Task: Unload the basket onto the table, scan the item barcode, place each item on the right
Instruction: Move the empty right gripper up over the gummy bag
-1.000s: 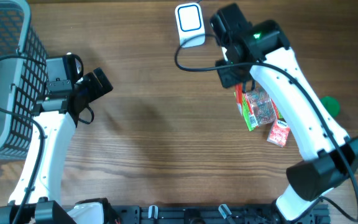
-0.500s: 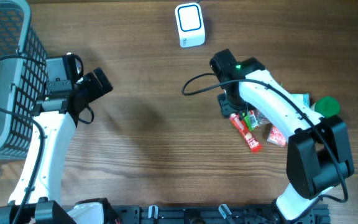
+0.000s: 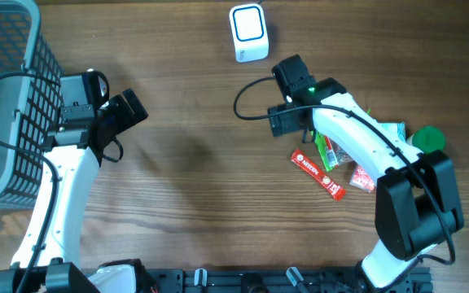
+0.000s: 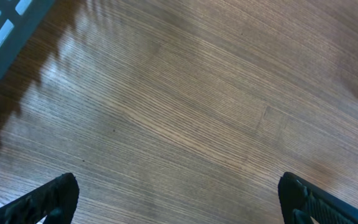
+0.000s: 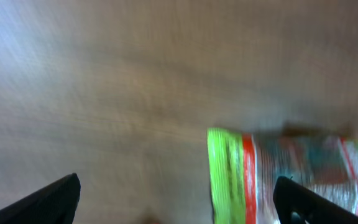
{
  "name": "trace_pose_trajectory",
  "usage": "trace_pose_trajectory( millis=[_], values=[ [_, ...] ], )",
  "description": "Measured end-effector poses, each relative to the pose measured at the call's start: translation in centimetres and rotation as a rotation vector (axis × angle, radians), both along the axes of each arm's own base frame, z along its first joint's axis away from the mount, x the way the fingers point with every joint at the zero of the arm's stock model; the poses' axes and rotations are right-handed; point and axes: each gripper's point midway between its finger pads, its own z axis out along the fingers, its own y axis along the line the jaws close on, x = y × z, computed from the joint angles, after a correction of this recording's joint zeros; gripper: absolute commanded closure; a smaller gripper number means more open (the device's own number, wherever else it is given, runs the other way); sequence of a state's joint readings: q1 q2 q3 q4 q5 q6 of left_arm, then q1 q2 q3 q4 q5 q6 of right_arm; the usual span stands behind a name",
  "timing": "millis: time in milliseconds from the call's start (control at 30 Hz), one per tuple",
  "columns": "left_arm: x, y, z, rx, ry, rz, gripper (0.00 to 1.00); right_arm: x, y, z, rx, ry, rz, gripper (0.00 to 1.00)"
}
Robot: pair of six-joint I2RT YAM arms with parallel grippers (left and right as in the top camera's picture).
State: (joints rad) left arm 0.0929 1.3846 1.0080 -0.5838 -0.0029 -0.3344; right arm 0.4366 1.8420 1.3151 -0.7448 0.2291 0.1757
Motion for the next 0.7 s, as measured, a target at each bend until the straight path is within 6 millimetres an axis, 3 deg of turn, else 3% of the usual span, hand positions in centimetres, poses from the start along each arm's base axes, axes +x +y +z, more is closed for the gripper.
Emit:
trace_pose_trajectory(
  millis=[167, 300, 700],
  values=[
    [0.0, 0.0, 0.0, 0.0, 0.0, 0.0, 0.0, 3.5, 1.6, 1.5, 0.072, -0.155, 0.0, 0.01],
    [0.0, 0.0, 0.0, 0.0, 0.0, 0.0, 0.0, 4.9, 2.3, 2.4, 0.105, -0.224, 0.0, 0.0],
    [0.0, 0.0, 0.0, 0.0, 0.0, 0.0, 0.0, 5.7, 2.7, 2.9, 0.123, -0.263, 0.0, 0.0]
  ],
)
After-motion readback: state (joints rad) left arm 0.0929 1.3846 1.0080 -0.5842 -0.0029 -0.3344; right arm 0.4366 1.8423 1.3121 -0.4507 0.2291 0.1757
